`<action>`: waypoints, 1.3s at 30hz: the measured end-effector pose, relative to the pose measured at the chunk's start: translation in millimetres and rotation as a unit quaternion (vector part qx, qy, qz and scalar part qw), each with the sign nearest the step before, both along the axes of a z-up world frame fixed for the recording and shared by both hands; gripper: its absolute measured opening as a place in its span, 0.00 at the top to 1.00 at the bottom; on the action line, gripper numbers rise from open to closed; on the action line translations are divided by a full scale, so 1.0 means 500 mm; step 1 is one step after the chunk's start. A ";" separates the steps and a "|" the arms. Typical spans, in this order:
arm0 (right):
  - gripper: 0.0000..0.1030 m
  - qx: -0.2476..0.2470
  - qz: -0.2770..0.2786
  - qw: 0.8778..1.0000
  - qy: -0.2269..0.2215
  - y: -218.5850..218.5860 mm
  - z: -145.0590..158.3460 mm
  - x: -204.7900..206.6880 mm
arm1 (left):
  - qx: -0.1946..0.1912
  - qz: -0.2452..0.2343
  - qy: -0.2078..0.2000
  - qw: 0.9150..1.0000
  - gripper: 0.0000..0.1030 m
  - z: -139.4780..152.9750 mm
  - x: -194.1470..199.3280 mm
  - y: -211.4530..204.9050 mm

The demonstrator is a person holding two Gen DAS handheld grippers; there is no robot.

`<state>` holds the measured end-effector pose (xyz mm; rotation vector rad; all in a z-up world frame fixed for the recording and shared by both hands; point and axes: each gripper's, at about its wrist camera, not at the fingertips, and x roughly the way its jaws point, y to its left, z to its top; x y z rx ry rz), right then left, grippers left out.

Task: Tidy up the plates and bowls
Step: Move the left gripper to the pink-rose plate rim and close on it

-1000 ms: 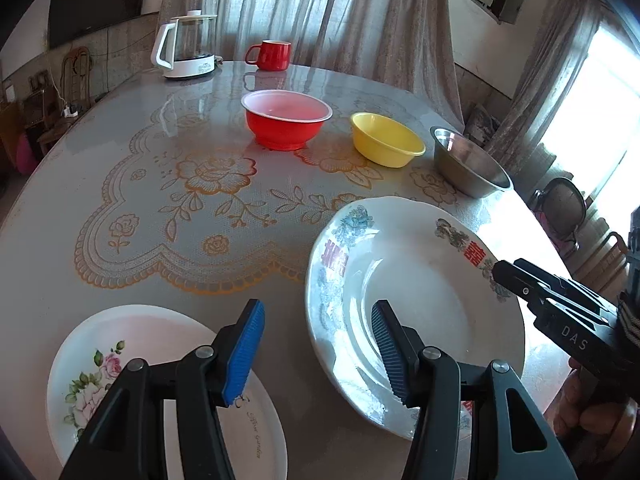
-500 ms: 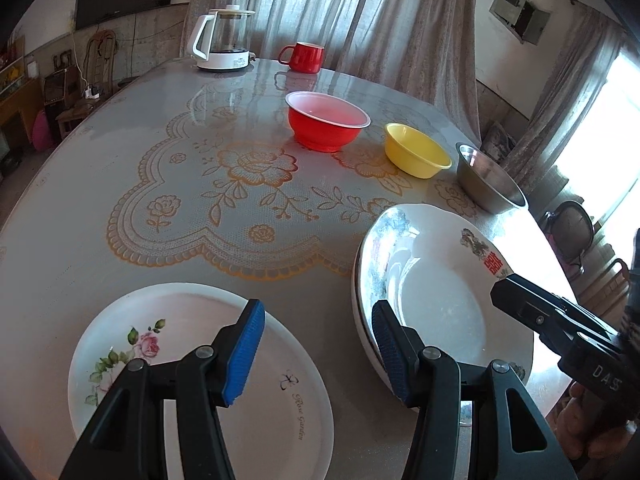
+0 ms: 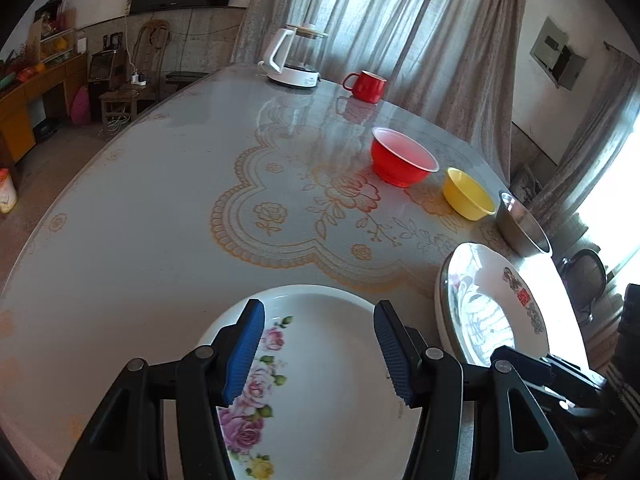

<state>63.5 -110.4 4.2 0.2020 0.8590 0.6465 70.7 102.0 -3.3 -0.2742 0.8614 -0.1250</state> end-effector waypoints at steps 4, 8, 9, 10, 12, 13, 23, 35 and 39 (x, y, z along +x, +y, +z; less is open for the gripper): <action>0.58 0.006 0.042 0.999 0.021 0.042 -0.021 -0.007 | 0.005 0.023 -0.003 1.000 0.44 -0.003 -0.018 0.044; 0.58 -0.018 0.065 0.997 0.041 0.080 -0.045 -0.012 | 0.004 0.043 0.006 0.999 0.44 -0.019 -0.037 0.089; 0.58 -0.026 0.067 0.997 0.041 0.087 -0.049 -0.014 | -0.002 0.047 0.009 0.999 0.44 -0.025 -0.042 0.101; 0.57 -0.035 0.068 0.996 0.042 0.094 -0.052 -0.017 | -0.009 0.043 0.010 0.999 0.44 -0.031 -0.047 0.109; 0.54 -0.052 0.066 0.996 0.041 0.102 -0.056 -0.019 | -0.013 0.039 0.010 0.999 0.44 -0.042 -0.059 0.119; 0.52 -0.055 0.068 0.995 0.039 0.104 -0.056 -0.021 | -0.011 0.034 0.010 0.999 0.45 -0.048 -0.065 0.119; 0.47 -0.118 0.073 0.990 0.031 0.135 -0.064 -0.024 | -0.004 -0.014 0.008 1.000 0.46 -0.076 -0.085 0.088; 0.34 -0.141 0.070 0.987 0.040 0.170 -0.066 -0.020 | 0.036 -0.024 0.004 0.999 0.46 -0.085 -0.090 0.064; 0.34 -0.147 0.060 0.986 0.039 0.176 -0.067 -0.020 | 0.037 -0.021 0.004 0.999 0.46 -0.085 -0.088 0.061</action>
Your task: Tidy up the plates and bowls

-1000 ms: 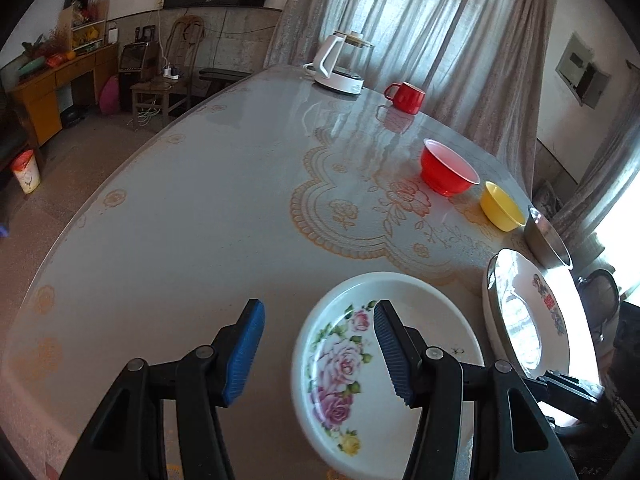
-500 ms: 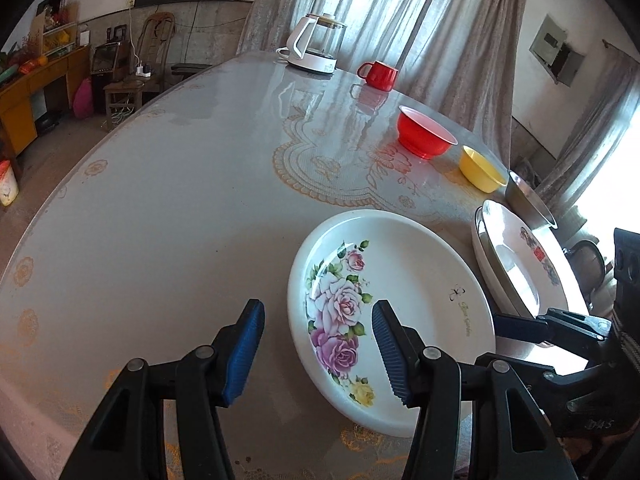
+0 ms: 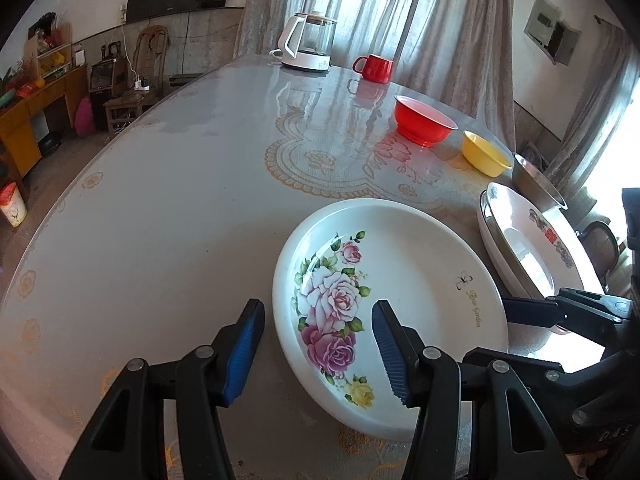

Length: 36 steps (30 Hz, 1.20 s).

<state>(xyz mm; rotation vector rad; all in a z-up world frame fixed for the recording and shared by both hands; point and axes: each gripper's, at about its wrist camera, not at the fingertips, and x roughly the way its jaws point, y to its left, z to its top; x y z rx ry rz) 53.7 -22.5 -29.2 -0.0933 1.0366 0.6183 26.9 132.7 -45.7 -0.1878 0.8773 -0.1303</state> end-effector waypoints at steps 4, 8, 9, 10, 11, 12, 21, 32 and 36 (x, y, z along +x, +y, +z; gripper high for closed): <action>0.32 0.006 -0.011 1.000 0.002 0.001 0.000 0.007 | 0.002 0.003 -0.002 1.000 0.46 -0.001 0.003 -0.003; 0.32 -0.025 -0.006 1.000 -0.003 0.019 -0.005 0.004 | 0.012 0.005 -0.003 1.000 0.53 -0.002 0.002 -0.006; 0.32 -0.034 -0.004 0.999 -0.004 0.024 -0.006 0.003 | 0.015 0.005 -0.004 1.000 0.56 -0.002 0.001 -0.008; 0.32 -0.040 -0.003 0.999 -0.004 0.028 -0.008 0.003 | 0.018 0.003 -0.004 1.000 0.59 -0.002 0.001 -0.010; 0.31 -0.044 -0.003 0.999 -0.005 0.031 -0.009 0.003 | 0.023 0.002 -0.005 1.000 0.60 -0.003 -0.001 -0.013; 0.29 -0.044 -0.002 0.999 -0.004 0.032 -0.009 0.004 | 0.032 0.002 -0.007 0.999 0.60 -0.004 -0.002 -0.017; 0.29 -0.009 -0.014 1.000 0.005 0.025 -0.002 0.027 | 0.047 0.018 -0.009 0.999 0.62 -0.005 -0.001 -0.008; 0.29 -0.025 0.000 0.999 -0.020 0.055 -0.005 0.045 | 0.055 0.038 -0.011 0.998 0.62 -0.007 0.008 0.000; 0.29 -0.028 0.006 0.999 -0.030 0.061 -0.007 0.051 | 0.054 0.038 -0.011 0.998 0.62 -0.008 0.009 0.001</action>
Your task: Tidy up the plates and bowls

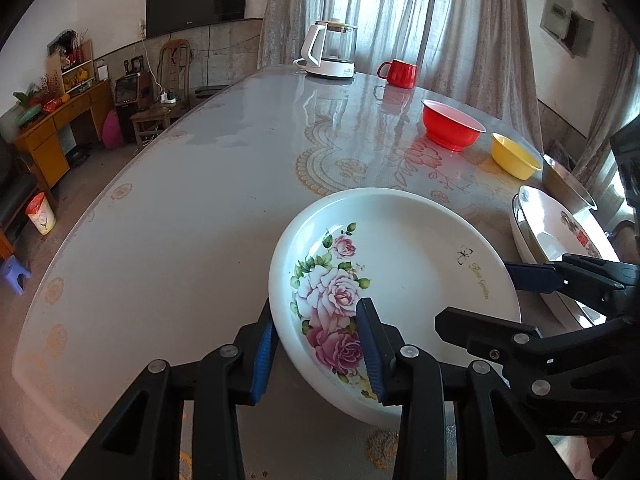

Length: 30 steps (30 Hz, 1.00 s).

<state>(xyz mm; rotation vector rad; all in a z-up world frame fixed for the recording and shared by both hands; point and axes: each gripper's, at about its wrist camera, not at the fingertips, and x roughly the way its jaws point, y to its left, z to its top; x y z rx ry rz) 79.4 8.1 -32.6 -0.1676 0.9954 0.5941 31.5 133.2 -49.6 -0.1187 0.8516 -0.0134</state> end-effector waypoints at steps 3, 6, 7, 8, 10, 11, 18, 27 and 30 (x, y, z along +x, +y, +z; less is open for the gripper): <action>0.29 -0.003 0.007 1.000 -0.010 0.002 -0.001 0.002 | -0.004 0.000 -0.001 1.000 0.63 0.000 0.001 0.002; 0.29 0.000 0.012 1.000 -0.022 0.001 0.000 0.004 | -0.009 0.003 -0.002 1.000 0.65 0.000 0.000 0.004; 0.32 -0.001 0.013 1.000 -0.027 0.001 0.000 0.007 | -0.018 0.007 -0.001 1.000 0.66 0.001 0.000 0.009; 0.34 -0.002 0.013 0.999 -0.031 0.000 0.001 0.006 | -0.028 0.010 -0.002 1.000 0.66 0.004 -0.001 0.014; 0.46 -0.001 0.006 0.999 -0.038 -0.007 0.005 0.009 | -0.031 0.011 -0.008 0.999 0.66 0.009 -0.001 0.017; 0.49 0.002 0.006 0.999 -0.038 -0.011 0.007 0.012 | -0.029 0.011 -0.007 0.999 0.66 0.008 0.002 0.016; 0.50 -0.053 0.013 0.996 -0.064 0.014 -0.003 0.022 | -0.022 0.019 -0.006 1.000 0.66 0.000 0.010 0.004; 0.48 -0.053 0.011 0.997 -0.056 0.012 -0.004 0.026 | -0.024 0.018 -0.009 1.000 0.66 -0.001 0.003 0.007; 0.48 -0.054 0.011 0.997 -0.056 0.014 -0.006 0.026 | -0.029 0.018 -0.010 0.999 0.66 -0.001 -0.001 0.009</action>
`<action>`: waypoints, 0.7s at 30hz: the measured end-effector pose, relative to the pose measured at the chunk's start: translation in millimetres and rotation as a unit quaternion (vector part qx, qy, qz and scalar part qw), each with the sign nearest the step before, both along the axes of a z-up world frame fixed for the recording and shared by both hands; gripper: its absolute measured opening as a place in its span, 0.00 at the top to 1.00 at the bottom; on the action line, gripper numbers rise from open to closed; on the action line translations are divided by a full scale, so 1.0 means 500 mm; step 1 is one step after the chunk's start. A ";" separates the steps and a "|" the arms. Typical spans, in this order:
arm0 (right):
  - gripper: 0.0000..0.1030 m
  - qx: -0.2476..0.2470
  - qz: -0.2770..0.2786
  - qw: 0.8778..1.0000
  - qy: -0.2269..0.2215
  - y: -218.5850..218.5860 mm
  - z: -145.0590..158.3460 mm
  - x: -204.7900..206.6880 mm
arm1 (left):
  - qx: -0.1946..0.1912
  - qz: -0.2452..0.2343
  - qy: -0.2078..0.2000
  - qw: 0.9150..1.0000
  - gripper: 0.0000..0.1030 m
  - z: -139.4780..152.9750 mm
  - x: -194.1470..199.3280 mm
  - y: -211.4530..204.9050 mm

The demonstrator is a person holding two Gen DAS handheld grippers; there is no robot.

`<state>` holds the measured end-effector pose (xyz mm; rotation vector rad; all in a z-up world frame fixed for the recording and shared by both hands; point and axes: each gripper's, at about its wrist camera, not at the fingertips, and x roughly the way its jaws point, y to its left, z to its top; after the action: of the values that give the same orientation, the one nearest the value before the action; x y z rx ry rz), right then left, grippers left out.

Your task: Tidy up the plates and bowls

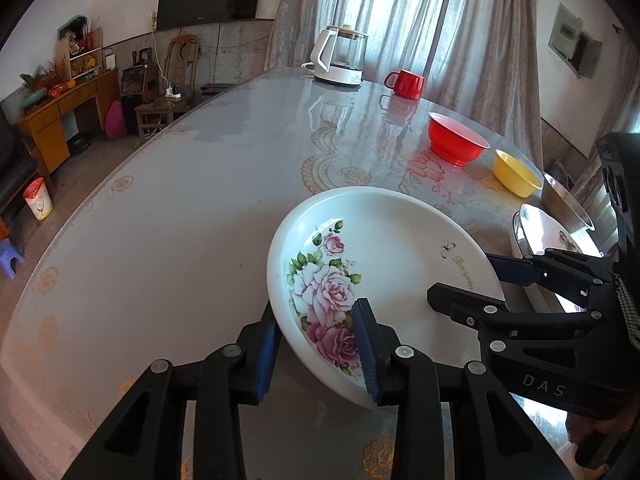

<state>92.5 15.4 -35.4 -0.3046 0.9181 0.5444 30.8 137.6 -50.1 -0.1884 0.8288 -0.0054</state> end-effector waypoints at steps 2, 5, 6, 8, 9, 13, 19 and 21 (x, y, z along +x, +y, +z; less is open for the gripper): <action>0.48 -0.003 0.002 1.000 0.001 0.001 0.000 -0.004 | -0.005 0.001 -0.002 1.000 0.66 0.000 -0.003 0.002; 0.48 -0.002 0.001 1.000 0.000 0.000 -0.002 -0.007 | -0.008 0.003 -0.001 1.000 0.66 0.000 -0.003 0.002; 0.48 -0.002 0.000 1.000 -0.002 0.000 -0.003 -0.007 | -0.006 0.003 -0.001 1.000 0.66 0.000 -0.003 0.000; 0.48 -0.002 0.000 1.000 -0.004 0.000 -0.003 -0.007 | -0.003 0.004 -0.002 1.000 0.66 0.001 -0.004 -0.002; 0.48 -0.002 0.000 1.000 -0.005 0.000 -0.003 -0.008 | -0.003 0.003 -0.002 1.000 0.66 0.001 -0.003 -0.002; 0.48 -0.002 -0.002 1.000 -0.009 0.001 -0.003 -0.007 | -0.019 0.003 -0.005 1.000 0.66 0.000 -0.005 0.006; 0.48 -0.001 -0.009 1.000 -0.016 0.003 -0.003 -0.010 | -0.033 0.005 -0.008 0.999 0.66 0.000 -0.004 0.011; 0.48 -0.002 -0.011 1.000 -0.016 0.004 -0.003 -0.011 | -0.030 0.006 -0.009 1.000 0.66 0.001 -0.002 0.008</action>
<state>87.0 17.5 -36.9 -0.3058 0.8898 0.5169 29.6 141.8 -49.8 -0.2487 0.8104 -0.0202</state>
